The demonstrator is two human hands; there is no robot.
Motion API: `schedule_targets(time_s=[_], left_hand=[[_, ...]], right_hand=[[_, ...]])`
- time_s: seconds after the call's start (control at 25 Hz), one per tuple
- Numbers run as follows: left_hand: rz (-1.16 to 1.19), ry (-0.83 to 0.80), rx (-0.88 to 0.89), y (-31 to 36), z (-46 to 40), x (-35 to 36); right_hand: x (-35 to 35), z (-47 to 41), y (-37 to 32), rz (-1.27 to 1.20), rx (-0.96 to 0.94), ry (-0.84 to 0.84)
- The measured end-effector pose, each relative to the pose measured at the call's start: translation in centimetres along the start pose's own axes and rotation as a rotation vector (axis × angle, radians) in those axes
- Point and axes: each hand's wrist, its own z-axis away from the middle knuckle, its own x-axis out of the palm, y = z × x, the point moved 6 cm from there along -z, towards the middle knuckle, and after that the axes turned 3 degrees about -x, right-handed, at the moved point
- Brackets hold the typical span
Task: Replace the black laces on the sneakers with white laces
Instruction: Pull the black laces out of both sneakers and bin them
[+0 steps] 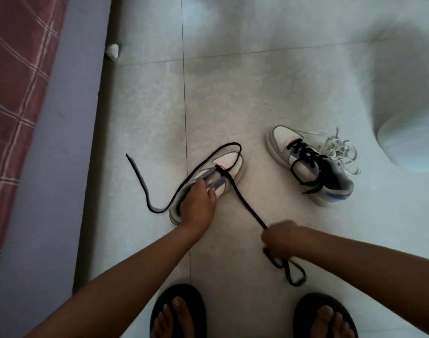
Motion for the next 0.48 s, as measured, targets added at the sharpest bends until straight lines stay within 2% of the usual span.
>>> schedule_targets(time_s=[0.04,0.08,0.12,0.16,0.24,0.32,0.4,0.48], left_hand=[[0.040,-0.029,-0.010,0.3,0.5,0.1],[0.106,-0.072,-0.015,0.8,1.5,0.6],[0.173,-0.135,-0.010,1.2,2.6,1.2],[0.232,-0.215,0.009,1.8,3.8,1.7],[0.335,-0.355,0.041,2.4,4.9,1.9],[0.394,-0.332,0.047,2.4,3.4,0.6],[0.254,-0.203,0.077,2.1,0.7,-0.4],[0.074,-0.203,0.117,2.3,-1.2,0.3]], right_hand=[[-2.8,0.4,1.7,-0.146,0.061,0.342],[-5.1,1.4,3.6,-0.270,0.113,0.614],[-6.7,2.1,5.3,-0.364,0.141,0.809],[-7.7,2.7,6.7,-0.448,0.163,0.926],[-8.4,2.5,8.2,-0.625,0.150,1.012],[-8.1,1.3,7.5,-0.775,0.054,0.925],[-8.2,-0.1,6.0,-0.768,-0.002,0.840],[-8.8,-0.8,5.4,-0.731,-0.003,0.850]])
